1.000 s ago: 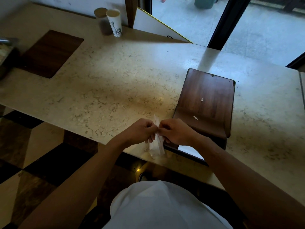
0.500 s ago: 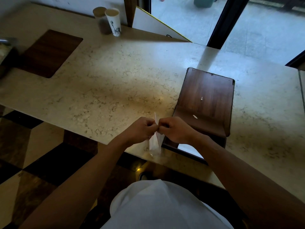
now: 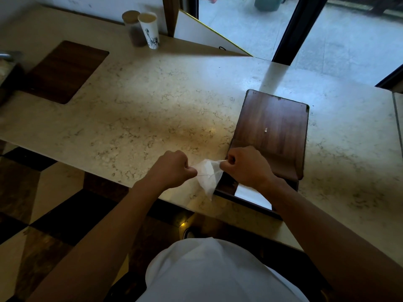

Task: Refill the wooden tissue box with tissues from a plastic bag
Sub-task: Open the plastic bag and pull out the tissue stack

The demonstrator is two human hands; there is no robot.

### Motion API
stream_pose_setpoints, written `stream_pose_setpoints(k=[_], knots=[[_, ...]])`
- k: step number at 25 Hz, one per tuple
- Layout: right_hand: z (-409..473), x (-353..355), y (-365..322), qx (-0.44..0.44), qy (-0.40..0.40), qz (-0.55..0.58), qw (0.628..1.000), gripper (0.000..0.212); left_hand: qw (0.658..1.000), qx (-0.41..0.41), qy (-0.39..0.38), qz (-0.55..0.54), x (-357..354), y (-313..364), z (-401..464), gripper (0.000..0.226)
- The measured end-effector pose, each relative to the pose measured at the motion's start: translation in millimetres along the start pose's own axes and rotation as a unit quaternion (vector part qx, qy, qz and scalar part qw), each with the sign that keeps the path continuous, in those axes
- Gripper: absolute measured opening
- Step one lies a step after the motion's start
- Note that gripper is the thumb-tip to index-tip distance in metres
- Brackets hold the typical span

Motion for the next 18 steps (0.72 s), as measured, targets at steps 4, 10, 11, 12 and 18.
stream_pose_setpoints(k=[4,10,11,12,18], knots=[[-2.1,0.4,-1.8,0.022,0.001,-0.066,0.998,0.025,0.998,-0.008,-0.025,0.052,12.0,-1.0,-1.0,0.037],[1.4,7.6,-1.8,0.025,0.015,-0.056,0.998,0.028,0.999,-0.018,-0.015,0.026,11.0,4.8,0.7,0.035],[1.3,7.7,-0.9,0.022,0.011,-0.049,0.998,0.028,1.0,-0.019,-0.006,0.007,9.1,5.8,0.5,0.033],[1.3,7.3,-0.5,0.019,0.006,-0.038,0.999,0.028,1.0,-0.016,0.006,-0.014,7.3,6.8,-0.1,0.031],[-5.2,22.0,-17.3,0.033,0.042,0.044,0.998,0.019,0.986,0.012,0.041,-0.163,-7.8,8.6,-2.6,0.026]])
Point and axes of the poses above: each hand's wrist, its own z-axis towards the middle knuckle, its own x-axis out of the back of the hand, y = z × x, the point moved 10 cm from there along z, towards the middle knuckle, and after that the axes turned 15 degrees about -x, right-handed, at the moved point
